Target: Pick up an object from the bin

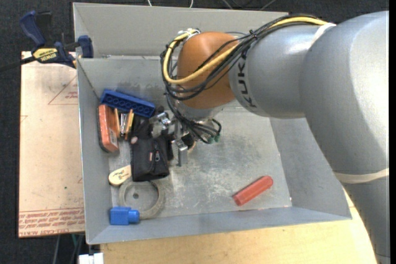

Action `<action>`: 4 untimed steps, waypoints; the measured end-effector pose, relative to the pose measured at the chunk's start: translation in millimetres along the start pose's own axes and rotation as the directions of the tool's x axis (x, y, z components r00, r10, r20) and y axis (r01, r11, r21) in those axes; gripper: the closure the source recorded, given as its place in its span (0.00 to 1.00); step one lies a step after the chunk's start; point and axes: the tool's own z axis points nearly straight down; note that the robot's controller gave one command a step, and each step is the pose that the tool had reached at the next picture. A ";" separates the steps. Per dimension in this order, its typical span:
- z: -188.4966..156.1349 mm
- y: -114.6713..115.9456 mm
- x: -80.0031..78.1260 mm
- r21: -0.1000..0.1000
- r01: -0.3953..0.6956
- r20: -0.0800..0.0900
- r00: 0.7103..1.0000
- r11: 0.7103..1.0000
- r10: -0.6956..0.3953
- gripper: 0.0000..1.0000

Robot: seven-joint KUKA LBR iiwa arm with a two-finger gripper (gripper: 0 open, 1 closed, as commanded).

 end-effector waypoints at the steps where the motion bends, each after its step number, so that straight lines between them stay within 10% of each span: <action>1: -63.3 1.9 -9.9 -0.001 -0.020 -0.003 1.000 1.000 0.020 1.00; 3: -203.6 5.2 -17.5 -0.001 -0.019 -0.001 1.000 1.000 0.019 1.00; 4: -216.6 2.8 -18.8 0.003 -0.034 0.018 0.999 0.999 0.034 1.00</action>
Offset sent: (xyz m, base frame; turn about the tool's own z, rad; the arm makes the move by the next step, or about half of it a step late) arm -0.0004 0.0076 0.0597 0.0009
